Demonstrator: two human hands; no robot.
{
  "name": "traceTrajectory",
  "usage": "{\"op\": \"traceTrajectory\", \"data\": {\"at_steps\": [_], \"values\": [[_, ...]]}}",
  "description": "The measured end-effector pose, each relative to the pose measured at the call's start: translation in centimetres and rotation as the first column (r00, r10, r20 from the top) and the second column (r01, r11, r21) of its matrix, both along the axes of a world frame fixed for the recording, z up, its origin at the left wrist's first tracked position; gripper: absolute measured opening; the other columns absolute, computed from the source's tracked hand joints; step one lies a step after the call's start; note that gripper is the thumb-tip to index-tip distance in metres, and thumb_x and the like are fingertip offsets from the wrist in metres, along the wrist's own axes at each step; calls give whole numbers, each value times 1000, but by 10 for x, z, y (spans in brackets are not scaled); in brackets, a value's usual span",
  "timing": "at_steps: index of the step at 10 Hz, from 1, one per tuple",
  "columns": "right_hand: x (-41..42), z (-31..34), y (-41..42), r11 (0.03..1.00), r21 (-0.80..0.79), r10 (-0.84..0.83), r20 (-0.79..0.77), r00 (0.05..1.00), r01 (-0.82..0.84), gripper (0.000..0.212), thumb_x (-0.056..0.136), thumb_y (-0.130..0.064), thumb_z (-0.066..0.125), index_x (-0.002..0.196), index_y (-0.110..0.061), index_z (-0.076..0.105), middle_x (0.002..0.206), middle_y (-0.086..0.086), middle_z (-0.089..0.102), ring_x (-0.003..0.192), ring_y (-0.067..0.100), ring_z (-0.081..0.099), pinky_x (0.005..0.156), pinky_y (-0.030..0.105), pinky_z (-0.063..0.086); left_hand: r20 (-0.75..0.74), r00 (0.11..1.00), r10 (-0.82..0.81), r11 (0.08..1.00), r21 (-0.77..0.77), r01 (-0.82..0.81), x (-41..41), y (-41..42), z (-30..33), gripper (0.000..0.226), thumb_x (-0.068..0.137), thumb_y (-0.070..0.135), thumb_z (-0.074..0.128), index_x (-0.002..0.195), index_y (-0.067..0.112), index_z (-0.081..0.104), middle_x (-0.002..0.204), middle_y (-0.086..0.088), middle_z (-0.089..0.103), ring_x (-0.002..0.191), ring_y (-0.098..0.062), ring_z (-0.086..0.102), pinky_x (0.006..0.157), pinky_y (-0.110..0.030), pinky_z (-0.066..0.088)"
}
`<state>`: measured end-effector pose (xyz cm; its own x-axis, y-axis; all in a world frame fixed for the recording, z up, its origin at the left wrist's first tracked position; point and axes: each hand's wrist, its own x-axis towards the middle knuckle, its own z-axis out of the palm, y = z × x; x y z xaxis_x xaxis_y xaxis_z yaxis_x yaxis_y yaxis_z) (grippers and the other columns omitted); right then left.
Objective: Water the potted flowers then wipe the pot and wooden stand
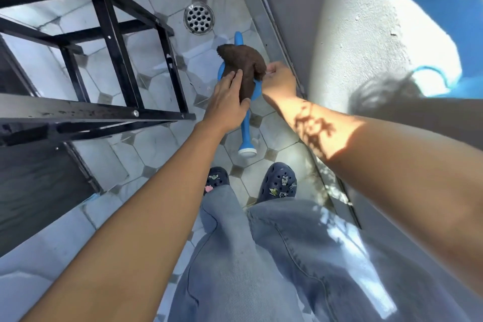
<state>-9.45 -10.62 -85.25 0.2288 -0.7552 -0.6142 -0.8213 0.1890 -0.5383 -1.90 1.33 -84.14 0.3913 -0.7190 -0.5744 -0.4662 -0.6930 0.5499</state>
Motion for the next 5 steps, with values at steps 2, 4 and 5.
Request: {"op": "traceTrajectory", "data": {"at_steps": [2,4,5], "values": [[2,97,12,910,29,412,56,910,-414,49,98,-21,41,146,-16,40,146,12,49,132,27,48,111,32,36,134,987,-87,989,126,70,6,-3,102,66,100,48,32,156,18,14,165,-9,14,151,-33,6,120,-56,5],[48,314,-16,801,-246,572,50,819,-545,48,101,-21,40,149,-14,37,155,10,35,145,25,28,120,34,21,413,910,-24,999,41,7,45,-18,335,58,102,39,30,155,19,19,164,-6,20,152,-26,5,119,-52,-4],[72,448,-41,728,-394,633,72,771,-561,48,102,-22,39,149,-15,35,156,12,34,145,25,27,121,38,21,538,842,41,997,-71,-4,65,-26,461,58,100,40,28,154,19,26,162,-6,27,152,-26,13,119,-52,0]]}}
